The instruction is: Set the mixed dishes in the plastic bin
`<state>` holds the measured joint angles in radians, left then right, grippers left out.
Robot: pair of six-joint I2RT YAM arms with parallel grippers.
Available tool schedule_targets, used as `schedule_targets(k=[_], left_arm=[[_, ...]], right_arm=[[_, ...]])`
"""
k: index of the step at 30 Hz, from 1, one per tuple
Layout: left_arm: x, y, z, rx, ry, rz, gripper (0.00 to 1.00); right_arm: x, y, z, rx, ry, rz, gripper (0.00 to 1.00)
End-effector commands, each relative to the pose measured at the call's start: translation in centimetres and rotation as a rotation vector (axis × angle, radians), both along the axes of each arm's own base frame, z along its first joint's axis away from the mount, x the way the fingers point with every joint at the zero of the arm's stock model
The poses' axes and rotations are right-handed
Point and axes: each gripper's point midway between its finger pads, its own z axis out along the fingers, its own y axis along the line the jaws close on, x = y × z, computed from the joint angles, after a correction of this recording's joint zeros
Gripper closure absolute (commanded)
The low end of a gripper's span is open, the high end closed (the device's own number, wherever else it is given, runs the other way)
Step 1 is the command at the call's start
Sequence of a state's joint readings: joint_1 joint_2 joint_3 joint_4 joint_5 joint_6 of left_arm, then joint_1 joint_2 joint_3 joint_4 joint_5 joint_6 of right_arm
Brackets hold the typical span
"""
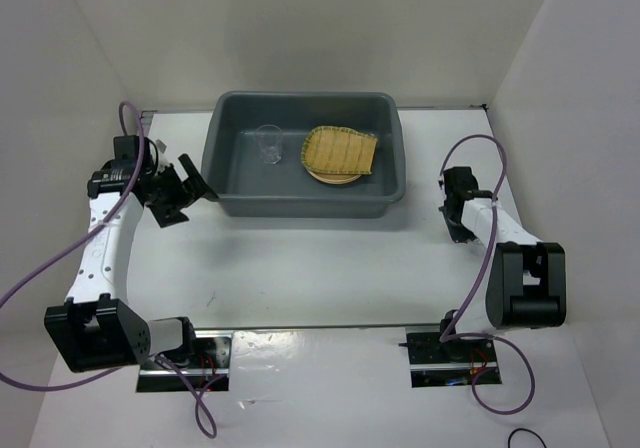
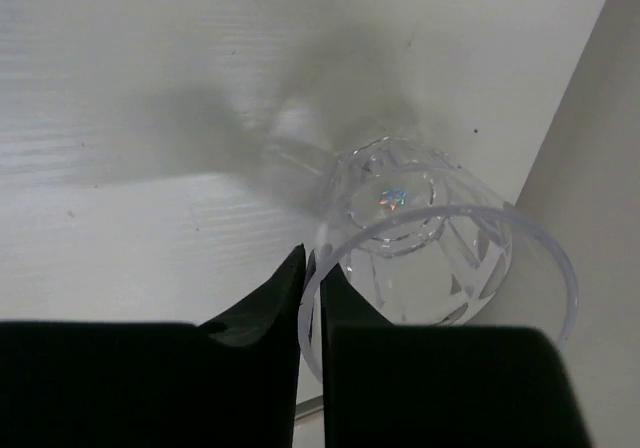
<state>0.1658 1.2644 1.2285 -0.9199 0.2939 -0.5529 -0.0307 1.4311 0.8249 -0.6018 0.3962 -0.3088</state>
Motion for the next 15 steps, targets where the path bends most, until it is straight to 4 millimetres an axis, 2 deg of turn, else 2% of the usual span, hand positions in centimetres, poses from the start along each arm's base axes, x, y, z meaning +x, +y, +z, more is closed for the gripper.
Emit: schedule_targets(k=[1,2,6,7,8,9,10,11,12,13,14,15], left_arm=[[-0.7,0.0,0.8,0.001,-0.034,0.003,0.00],[-0.8,0.0,0.5,-0.001,-0.026,0.003,0.00],[-1.4,0.0,0.5,0.007,-0.027,0.008,0.00],[-1.4,0.0,0.7,0.009,-0.036,0.008,0.00],[-1.6,0.0,0.7,0.007,-0.027,0.008,0.00],[-1.7,0.0,0.9,0.009,-0.038,0.008,0.00],[-1.7,0.2,0.9,0.009,-0.038,0.017,0.00],[-1.8,0.2,1.2,0.015,-0.042,0.009,0.00],[-1.8,0.2,1.2,0.015,-0.042,0.009,0.00],[-2.1,0.4,1.3,0.015,-0.040,0.018,0.00],[-1.9,0.6,1.6,0.024,-0.048,0.023,0.00],[-2.0,0.6,1.8,0.026,-0.058,0.023,0.00]], right_arm=[[1.6,0.9,0.5,0.068,-0.070,-0.030,1.00],[2.0,0.9,0.8,0.068,-0.082,-0.030,1.00],[5.1,0.3,6.2,0.036,-0.223,-0.039,1.00],[6.9,0.2,9.7,0.035,-0.304,-0.037,1.00],[7.9,0.4,11.6,0.049,-0.349,-0.028,1.00],[10.0,0.7,16.2,0.063,-0.461,-0.014,1.00],[11.0,1.2,18.7,0.087,-0.522,0.006,1.00],[12.1,2.7,20.4,0.165,-0.556,0.065,1.00],[13.9,4.0,25.3,0.199,-0.670,0.119,1.00],[14.6,5.7,27.1,0.230,-0.702,0.170,1.00],[15.4,9.9,28.7,0.285,-0.725,0.293,1.00],[16.0,12.3,32.2,0.299,-0.794,0.379,1.00]])
